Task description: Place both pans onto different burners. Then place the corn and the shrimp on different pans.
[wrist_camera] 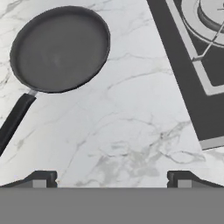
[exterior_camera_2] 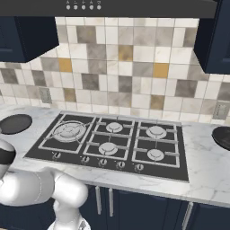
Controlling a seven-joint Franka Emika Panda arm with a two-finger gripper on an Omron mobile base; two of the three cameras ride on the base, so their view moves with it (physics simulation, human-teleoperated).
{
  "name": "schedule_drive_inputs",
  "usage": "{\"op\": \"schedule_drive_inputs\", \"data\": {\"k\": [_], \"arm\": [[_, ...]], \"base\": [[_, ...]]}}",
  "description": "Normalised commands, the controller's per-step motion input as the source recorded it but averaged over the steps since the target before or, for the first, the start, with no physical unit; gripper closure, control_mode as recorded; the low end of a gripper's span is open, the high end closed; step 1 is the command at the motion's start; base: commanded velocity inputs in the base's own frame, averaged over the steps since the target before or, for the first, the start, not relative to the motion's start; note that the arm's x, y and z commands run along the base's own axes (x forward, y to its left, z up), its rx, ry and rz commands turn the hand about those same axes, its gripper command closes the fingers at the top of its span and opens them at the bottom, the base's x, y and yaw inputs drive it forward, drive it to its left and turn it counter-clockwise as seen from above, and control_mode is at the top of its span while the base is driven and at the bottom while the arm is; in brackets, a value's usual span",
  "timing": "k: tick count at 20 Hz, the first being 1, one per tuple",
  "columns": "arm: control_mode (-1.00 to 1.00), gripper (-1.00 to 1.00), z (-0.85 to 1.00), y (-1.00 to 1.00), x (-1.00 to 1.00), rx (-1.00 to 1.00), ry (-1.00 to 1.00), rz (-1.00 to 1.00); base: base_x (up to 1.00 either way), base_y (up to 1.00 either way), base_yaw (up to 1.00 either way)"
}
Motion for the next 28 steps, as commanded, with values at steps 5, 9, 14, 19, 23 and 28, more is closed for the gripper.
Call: {"op": "schedule_drive_inputs", "data": {"k": [5, 9, 14, 19, 23, 28], "arm": [[-1.00, -1.00, -0.15, 0.45, 0.20, 0.00, 0.00, 0.00], [-1.00, -1.00, -0.16, 0.44, 0.21, 0.00, 0.00, 0.00], [-1.00, -1.00, -0.27, 0.42, 0.26, 0.00, 0.00, 0.00], [-1.00, -1.00, -0.26, 0.36, 0.30, 0.00, 0.00, 0.00], [-1.00, -1.00, -0.30, 0.37, 0.32, 0.00, 0.00, 0.00], [-1.00, -1.00, -0.33, 0.34, 0.31, 0.00, 0.00, 0.00]], "base": [[0.00, 0.00, 0.00], [0.00, 0.00, 0.00], [0.00, 0.00, 0.00], [0.00, 0.00, 0.00], [0.00, 0.00, 0.00], [0.00, 0.00, 0.00]]}}
